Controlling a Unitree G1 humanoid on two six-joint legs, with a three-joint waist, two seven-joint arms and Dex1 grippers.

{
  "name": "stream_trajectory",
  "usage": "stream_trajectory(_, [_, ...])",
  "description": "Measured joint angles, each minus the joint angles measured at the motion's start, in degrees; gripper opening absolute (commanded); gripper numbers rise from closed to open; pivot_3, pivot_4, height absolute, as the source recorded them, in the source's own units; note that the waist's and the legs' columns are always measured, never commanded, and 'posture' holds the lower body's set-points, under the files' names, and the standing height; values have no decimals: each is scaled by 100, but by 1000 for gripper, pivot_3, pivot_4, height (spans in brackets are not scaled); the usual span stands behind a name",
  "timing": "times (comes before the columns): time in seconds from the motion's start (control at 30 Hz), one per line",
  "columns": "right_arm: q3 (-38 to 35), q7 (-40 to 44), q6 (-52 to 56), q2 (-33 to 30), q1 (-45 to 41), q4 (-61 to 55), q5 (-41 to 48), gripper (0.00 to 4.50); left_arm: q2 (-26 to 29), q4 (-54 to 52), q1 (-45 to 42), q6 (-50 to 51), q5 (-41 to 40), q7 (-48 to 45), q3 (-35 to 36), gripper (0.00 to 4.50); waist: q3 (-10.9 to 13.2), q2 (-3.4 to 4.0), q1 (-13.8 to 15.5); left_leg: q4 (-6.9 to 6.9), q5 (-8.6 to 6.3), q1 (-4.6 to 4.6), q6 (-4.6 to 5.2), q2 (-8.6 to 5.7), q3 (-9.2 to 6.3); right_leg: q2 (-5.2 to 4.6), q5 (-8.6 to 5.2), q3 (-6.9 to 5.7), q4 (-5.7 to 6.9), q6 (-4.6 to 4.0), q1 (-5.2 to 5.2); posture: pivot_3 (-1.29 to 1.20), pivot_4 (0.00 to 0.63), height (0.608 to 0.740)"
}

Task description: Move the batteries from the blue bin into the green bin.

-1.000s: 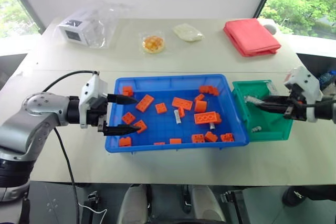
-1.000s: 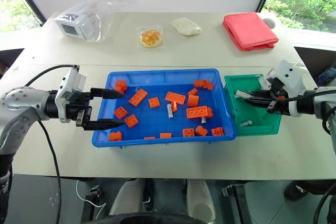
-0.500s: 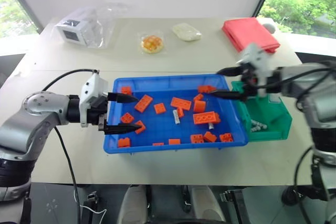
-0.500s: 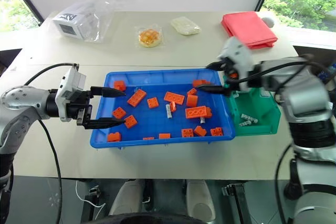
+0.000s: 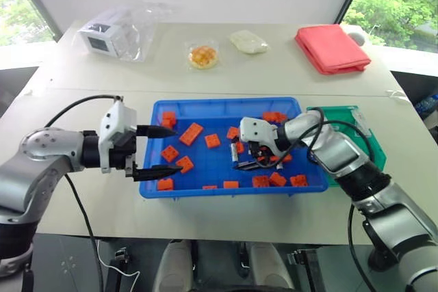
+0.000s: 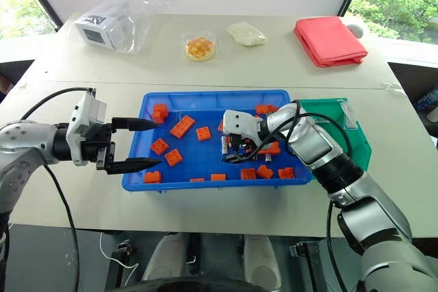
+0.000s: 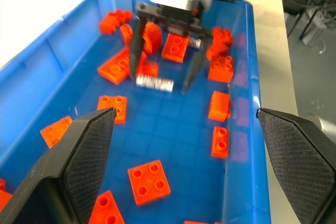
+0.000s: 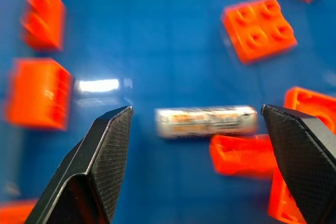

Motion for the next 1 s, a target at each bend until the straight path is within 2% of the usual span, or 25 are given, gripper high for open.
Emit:
stream_trajectory(0.23, [-52,384,-412,221,-187,579,-139,4017,31,-175,165,102,-98,177,230,4500,0,0,-16,-5,0,12,0,1,0,0,2,0,6,3,6,0,150,734])
stream_trajectory(0.33, [-58,618,-393,228,-177,591,-136,3220,31,-199,196,106,-99,222,251,4500,0,0,-14,-4,0,13,0,1,1,0,2,0,7,3,6,0,150,734])
stream_trajectory(0.4, [-69,740,-365,239,-142,566,-113,2247,31,-204,195,105,-99,245,278,4500,0,0,-11,-4,0,15,0,1,2,-1,2,0,7,3,9,0,150,734])
stream_trajectory(0.57, [-270,722,289,284,-65,324,83,2226,30,-199,110,102,-98,245,274,4500,0,1,-12,-4,0,15,-1,1,2,-1,2,0,8,3,8,0,150,734])
stream_trajectory(0.67, [-800,624,1000,152,-67,-130,449,2226,15,-140,-13,97,-96,227,221,4500,1,2,7,-4,0,13,-1,0,1,-2,2,-1,9,3,7,0,150,734])
stream_trajectory(0.87, [-2354,334,2380,-1023,-35,-1270,1202,2226,-139,249,-360,-20,-37,81,-87,4500,1,1,49,-5,0,12,-1,-2,3,-5,-7,-2,2,-12,9,0,150,734])
stream_trajectory(1.0, [-3198,322,2563,-2256,834,-1543,1288,2226,-297,534,-659,-140,79,-78,-381,4500,0,0,135,-8,-1,12,0,-2,5,-4,-9,-2,-3,-14,9,0,150,734])
